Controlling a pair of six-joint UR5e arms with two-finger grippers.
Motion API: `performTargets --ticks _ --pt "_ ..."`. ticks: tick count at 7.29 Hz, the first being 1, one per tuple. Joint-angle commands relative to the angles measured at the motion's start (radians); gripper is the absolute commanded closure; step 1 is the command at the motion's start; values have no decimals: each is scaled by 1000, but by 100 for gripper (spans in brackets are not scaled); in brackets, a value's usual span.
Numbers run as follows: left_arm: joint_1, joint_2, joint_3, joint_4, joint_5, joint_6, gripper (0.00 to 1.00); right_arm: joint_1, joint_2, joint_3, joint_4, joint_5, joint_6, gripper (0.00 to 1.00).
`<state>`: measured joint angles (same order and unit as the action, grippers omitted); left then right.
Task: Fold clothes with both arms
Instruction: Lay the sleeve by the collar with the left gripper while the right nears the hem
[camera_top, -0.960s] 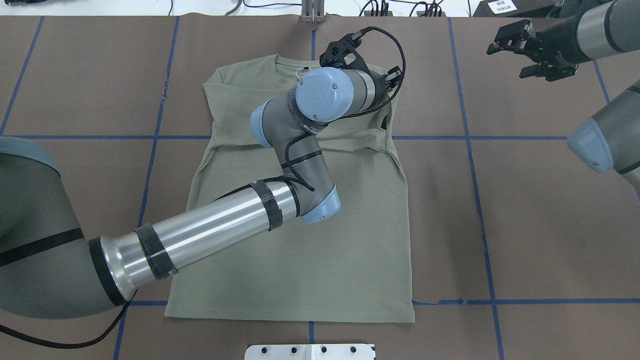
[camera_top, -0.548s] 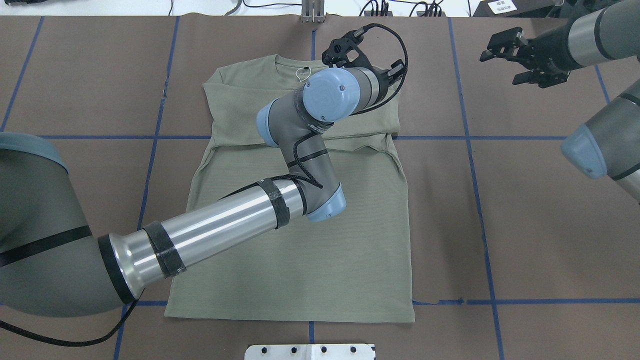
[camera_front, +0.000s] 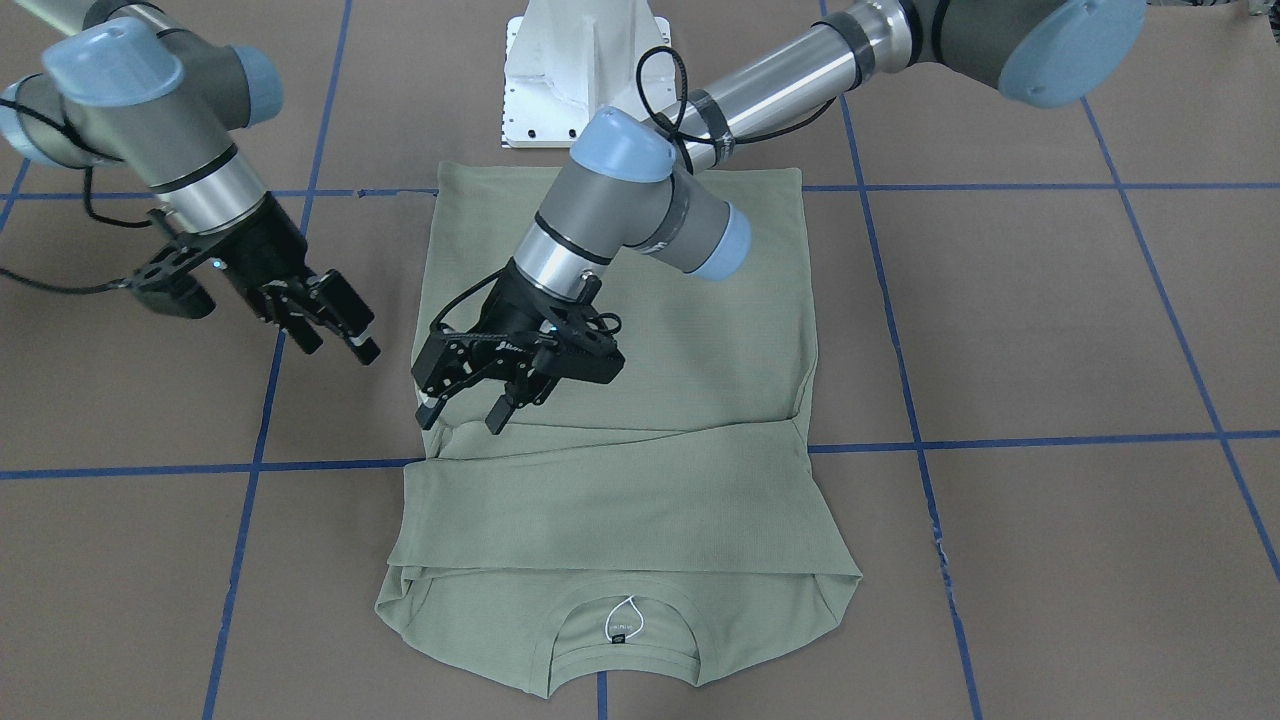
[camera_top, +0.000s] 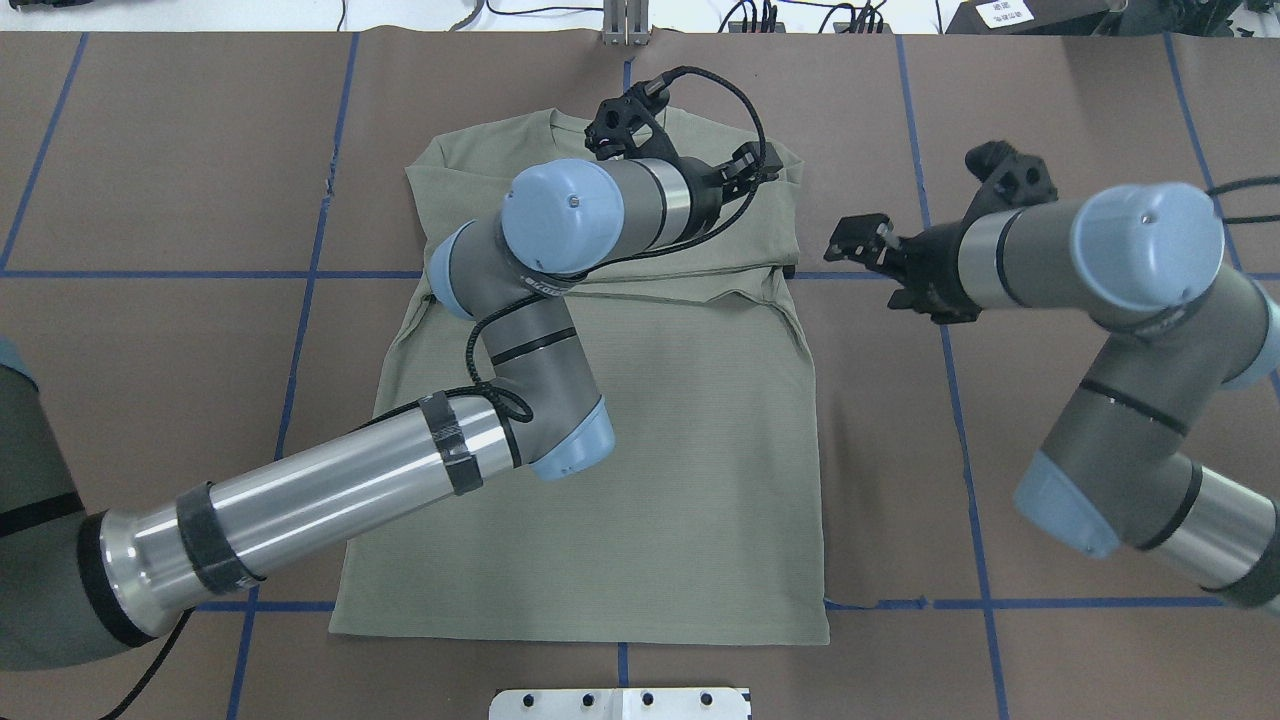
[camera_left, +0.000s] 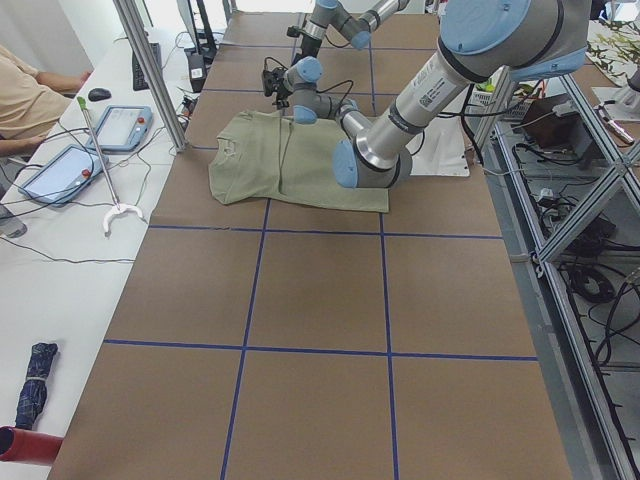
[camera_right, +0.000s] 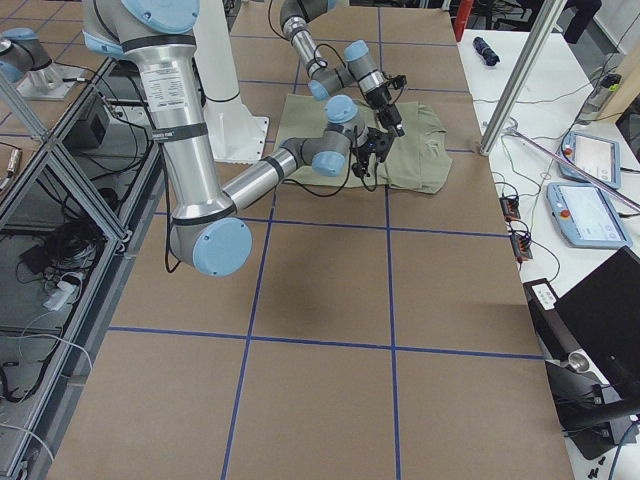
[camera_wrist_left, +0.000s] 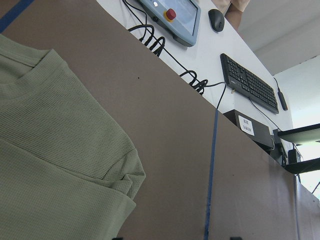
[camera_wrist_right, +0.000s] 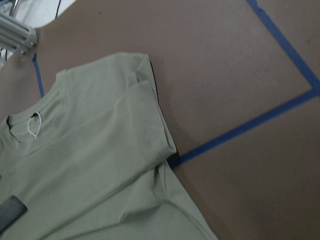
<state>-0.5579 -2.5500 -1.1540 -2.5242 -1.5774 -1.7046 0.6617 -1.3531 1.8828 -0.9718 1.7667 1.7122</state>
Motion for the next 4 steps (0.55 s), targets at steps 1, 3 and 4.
performTargets --ticks 1,3,4 --pt "-13 77 -108 33 -29 2 18 -186 -105 106 -1 -160 93 0" --pt "-20 117 -174 41 -30 2 19 -308 -113 119 -2 -270 185 0" --pt "-19 205 -282 42 -35 2 19 -391 -127 143 -11 -344 245 0"
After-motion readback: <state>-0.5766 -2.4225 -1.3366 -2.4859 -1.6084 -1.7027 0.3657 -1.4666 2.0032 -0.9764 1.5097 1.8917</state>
